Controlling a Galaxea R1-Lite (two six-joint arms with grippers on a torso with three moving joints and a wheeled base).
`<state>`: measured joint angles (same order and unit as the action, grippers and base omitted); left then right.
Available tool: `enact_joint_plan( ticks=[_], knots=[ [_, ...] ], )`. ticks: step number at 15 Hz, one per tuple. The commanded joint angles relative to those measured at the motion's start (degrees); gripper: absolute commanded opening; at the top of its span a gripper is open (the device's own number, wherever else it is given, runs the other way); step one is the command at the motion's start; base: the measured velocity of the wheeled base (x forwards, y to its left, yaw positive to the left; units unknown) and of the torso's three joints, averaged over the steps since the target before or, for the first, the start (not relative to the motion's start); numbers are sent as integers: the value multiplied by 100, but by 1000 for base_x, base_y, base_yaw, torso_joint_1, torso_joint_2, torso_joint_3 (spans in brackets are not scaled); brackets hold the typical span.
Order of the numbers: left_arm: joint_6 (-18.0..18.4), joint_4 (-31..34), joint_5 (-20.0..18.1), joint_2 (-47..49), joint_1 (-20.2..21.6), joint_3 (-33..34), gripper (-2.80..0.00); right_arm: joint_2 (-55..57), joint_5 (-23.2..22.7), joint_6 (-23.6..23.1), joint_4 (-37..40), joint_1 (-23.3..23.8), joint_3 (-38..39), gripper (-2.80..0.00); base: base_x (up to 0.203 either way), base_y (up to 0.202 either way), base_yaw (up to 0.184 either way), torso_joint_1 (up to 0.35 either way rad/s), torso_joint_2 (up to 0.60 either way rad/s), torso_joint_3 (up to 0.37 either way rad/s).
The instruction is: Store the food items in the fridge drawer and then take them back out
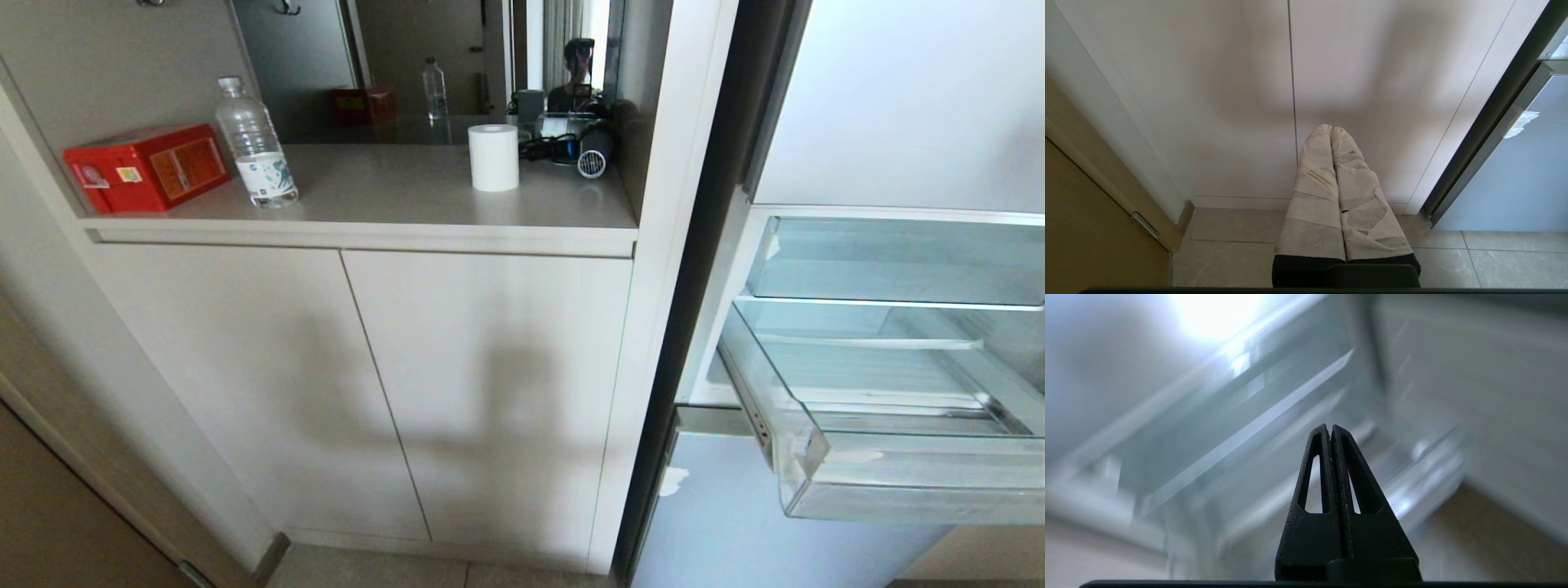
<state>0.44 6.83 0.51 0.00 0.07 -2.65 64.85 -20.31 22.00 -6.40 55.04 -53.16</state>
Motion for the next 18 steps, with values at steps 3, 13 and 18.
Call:
enact_joint_plan(
  ticks=[3, 13, 18],
  knots=[
    [0, 3, 2, 9, 1, 1, -280, -988, 906, -599, 852, -2233, 1522, -280, 0, 0, 0, 0, 0, 0],
    [0, 3, 2, 9, 1, 1, -280, 441, 2114, -1297, 1440, -4196, 2857, -280, 0, 0, 0, 0, 0, 0],
    [0, 3, 2, 9, 1, 1, -280, 2689, 1936, -1747, 1343, -4216, 1848, -280, 0, 0, 0, 0, 0, 0]
  ],
)
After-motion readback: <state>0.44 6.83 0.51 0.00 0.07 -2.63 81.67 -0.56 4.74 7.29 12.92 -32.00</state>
